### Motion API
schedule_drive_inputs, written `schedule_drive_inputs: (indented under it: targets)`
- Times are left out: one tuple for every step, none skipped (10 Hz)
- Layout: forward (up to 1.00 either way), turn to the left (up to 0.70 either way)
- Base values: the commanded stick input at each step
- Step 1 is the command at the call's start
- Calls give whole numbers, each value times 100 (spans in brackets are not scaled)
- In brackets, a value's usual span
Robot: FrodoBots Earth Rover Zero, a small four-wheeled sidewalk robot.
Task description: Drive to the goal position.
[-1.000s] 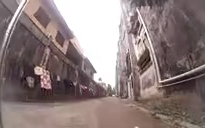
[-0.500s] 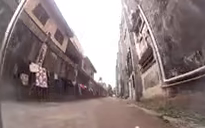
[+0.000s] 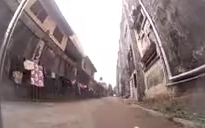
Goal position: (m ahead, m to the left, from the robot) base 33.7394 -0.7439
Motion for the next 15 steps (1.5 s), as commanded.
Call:
schedule_drive_inputs:
  targets:
    - [74,3]
    - [74,3]
    - [74,3]
    - [74,3]
    - [74,3]
    - [74,3]
    - [74,3]
    - [74,3]
    - [74,3]
    - [74,3]
    - [74,3]
    - [74,3]
    - [74,3]
    - [74,3]
    - [74,3]
